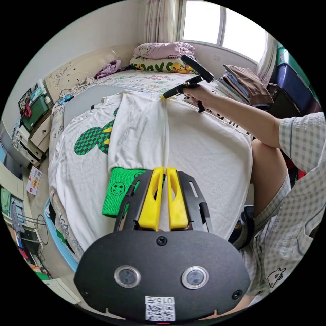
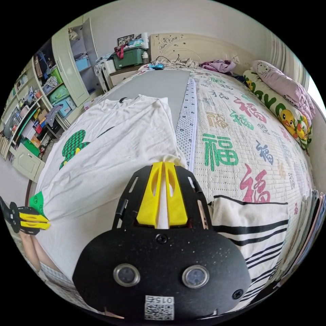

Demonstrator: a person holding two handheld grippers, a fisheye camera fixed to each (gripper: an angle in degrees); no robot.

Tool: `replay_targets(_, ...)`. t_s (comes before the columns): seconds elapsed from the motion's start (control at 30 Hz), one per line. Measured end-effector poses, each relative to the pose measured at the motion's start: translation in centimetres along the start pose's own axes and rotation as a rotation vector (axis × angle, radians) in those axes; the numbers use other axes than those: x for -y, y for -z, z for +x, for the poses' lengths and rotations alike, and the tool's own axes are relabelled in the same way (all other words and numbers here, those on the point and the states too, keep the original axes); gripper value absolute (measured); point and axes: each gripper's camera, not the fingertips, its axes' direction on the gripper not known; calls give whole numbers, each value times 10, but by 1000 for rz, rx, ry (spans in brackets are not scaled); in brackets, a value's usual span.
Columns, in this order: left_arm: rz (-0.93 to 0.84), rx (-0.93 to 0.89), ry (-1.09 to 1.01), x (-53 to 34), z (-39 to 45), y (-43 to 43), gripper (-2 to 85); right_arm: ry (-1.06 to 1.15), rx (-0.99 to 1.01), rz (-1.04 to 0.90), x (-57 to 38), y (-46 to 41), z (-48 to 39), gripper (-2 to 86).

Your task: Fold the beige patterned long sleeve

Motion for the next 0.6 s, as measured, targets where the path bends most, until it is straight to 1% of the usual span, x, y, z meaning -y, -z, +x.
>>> replay_targets(0.13, -10, -3, 1, 6, -13, 12, 29, -13, 40, 0, -2, 3, 1, 25)
replay_targets(0.2, 8, -77, 24, 5, -31, 25, 43, 12, 44, 0, -3, 15, -6, 50)
replay_targets(0.23, 41, -149, 47, 2, -48, 39, 56, 28, 36, 13, -4, 21, -11, 53)
replay_targets(0.27, 102, -214, 71, -5, -67, 61, 60, 74, 37, 50, -6, 37, -25, 58)
replay_targets(0.3, 144, -237, 83, -10, -77, 73, 62, 139, 66, 86, -10, 56, -42, 61)
replay_targets(0.33, 229, -251, 126, -23, -100, 99, 63, 179, 88, 103, -13, 66, -53, 61)
replay_targets(0.37, 303, -231, 202, -41, -127, 122, 64, 270, 144, 135, -20, 85, -76, 62)
replay_targets(0.4, 333, -214, 249, -51, -141, 131, 65, 360, 214, 164, -30, 102, -101, 63)
replay_targets(0.43, 359, -169, 352, -69, -168, 143, 66, 399, 252, 174, -35, 109, -113, 63)
replay_targets(0.47, 351, -129, 423, -83, -189, 149, 67, 484, 326, 174, -46, 117, -140, 66)
replay_targets(0.5, 339, -121, 449, -87, -197, 150, 68, 570, 382, 139, -58, 119, -166, 70)
replay_targets(0.53, 321, -129, 499, -92, -213, 149, 68, 617, 397, 112, -65, 118, -179, 72)
replay_targets(0.6, 328, -169, 549, -92, -230, 143, 68, 721, 348, 58, -90, 109, -218, 78)
